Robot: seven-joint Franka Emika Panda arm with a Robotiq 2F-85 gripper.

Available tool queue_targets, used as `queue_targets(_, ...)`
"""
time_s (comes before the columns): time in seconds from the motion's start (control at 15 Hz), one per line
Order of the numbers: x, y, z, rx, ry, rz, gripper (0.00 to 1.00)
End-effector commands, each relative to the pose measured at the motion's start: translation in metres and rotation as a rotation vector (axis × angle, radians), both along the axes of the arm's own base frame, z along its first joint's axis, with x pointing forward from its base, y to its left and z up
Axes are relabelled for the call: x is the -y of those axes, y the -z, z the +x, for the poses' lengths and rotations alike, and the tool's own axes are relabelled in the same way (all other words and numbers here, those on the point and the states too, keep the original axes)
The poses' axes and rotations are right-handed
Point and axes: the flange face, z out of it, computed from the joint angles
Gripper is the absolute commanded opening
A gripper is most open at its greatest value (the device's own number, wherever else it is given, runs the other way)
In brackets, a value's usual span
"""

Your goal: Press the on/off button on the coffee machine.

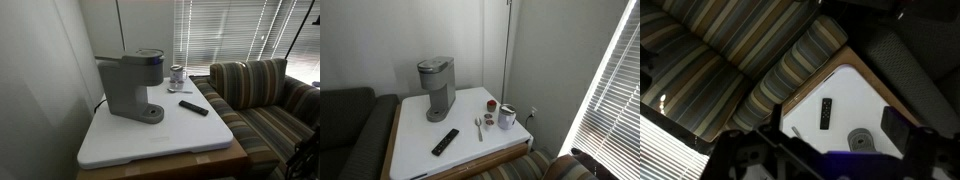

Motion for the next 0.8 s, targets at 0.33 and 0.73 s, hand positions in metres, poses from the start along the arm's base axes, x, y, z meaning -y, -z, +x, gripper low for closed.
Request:
queue_targets(0.33,0.001,-0.005,0.022,-0.018,-0.033,0.015,1.0)
queue_targets(0.73,-0.018,-0.016,0.081,-0.05,-0.139,0.016,1.0)
